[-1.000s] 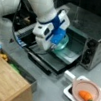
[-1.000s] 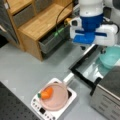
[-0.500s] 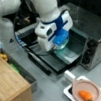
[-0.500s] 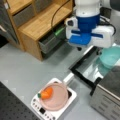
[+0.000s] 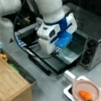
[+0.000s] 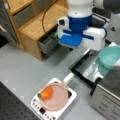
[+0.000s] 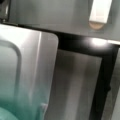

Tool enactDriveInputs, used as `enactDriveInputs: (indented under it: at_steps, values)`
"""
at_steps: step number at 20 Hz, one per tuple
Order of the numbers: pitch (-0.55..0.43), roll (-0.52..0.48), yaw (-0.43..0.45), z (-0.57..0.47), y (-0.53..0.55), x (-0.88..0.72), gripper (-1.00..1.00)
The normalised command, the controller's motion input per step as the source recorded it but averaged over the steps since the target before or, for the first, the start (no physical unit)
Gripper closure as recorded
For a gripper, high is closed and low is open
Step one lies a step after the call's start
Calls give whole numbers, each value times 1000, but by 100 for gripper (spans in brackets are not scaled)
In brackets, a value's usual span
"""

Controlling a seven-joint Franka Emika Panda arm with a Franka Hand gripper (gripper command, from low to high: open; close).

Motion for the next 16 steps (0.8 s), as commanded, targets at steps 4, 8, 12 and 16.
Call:
enactDriveInputs:
  at_steps: [4, 8, 12, 16]
  values:
    - [281, -144, 57, 253, -159, 466, -100]
    - [279, -213, 18, 228, -73, 444, -100]
    - [265, -204, 23, 191, -9, 455, -100]
    - [249, -170, 31, 164, 49, 395, -100]
